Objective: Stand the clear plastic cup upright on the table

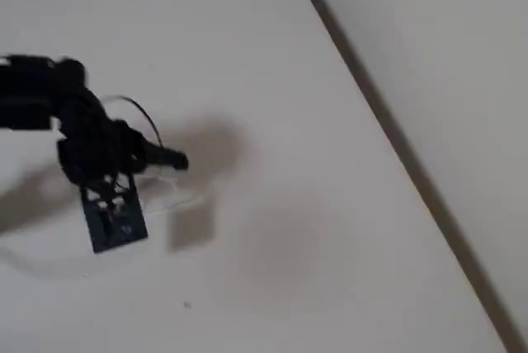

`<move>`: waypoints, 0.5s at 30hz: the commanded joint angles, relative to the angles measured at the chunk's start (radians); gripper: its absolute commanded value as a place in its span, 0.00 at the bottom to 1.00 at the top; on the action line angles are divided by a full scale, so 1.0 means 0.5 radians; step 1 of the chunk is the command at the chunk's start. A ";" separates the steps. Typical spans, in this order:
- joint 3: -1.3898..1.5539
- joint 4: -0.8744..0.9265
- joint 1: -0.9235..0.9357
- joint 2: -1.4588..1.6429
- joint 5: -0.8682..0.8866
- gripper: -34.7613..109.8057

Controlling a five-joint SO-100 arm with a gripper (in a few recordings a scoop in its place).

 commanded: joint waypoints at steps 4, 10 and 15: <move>-0.187 -0.025 0.028 -0.098 -0.034 0.32; -0.212 0.049 -0.018 0.249 -0.411 0.28; -0.239 0.092 0.006 0.696 -0.877 0.28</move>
